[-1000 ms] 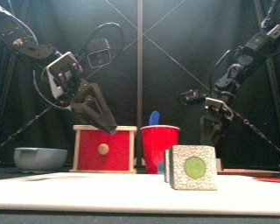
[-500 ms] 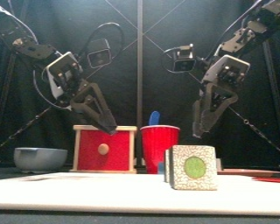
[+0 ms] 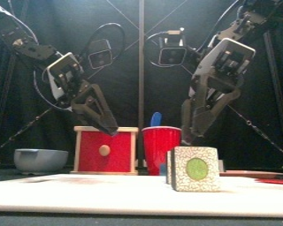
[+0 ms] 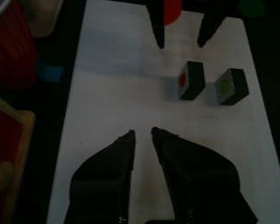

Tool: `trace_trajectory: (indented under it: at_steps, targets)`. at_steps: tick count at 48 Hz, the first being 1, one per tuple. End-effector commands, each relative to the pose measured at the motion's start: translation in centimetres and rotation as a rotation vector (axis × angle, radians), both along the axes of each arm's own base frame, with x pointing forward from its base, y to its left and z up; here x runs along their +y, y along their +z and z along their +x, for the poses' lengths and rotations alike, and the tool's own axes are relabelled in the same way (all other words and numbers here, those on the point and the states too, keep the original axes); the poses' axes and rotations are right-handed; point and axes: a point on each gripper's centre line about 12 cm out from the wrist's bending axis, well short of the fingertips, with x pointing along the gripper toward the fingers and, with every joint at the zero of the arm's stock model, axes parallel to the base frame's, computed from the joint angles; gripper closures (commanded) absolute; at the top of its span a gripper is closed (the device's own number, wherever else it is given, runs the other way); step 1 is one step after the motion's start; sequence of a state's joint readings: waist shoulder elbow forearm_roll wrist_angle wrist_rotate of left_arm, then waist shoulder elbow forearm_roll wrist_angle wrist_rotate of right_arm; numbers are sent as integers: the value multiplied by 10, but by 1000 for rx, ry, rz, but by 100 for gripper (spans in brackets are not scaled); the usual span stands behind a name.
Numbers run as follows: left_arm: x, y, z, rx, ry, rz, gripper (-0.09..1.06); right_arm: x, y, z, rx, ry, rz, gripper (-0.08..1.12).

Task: Place sushi on board then cut the sushi with the knife then place the pieces on the plate
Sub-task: Place the 4 sushi pieces on the plate

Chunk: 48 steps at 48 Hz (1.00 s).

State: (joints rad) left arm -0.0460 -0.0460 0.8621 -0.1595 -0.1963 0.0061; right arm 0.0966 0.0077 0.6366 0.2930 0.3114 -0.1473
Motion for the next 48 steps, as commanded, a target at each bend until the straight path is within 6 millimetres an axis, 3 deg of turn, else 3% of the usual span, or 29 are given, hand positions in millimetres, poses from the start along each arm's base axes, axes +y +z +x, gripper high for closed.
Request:
trace_trajectory:
  at_steps: [1, 17, 27, 31, 38, 48]
  targets:
    - [1, 5, 3, -21, 3, -1, 31, 11, 13, 14, -50, 9, 20, 20]
    - [1, 6, 3, -23, 1, 1, 31, 23, -12, 30, -5, 21, 23, 23]
    - [1, 5, 2, -21, 1, 1, 31, 19, -17, 32, -13, -1, 28, 45]
    - [1, 5, 2, -20, 1, 1, 31, 9, -14, 28, -15, -33, 36, 51]
    - [1, 3, 0, -15, 2, 0, 31, -16, -1, 13, -30, -106, 57, 50]
    - [1, 2, 0, -11, 1, 2, 31, -76, 29, -35, -69, -293, 93, 50]
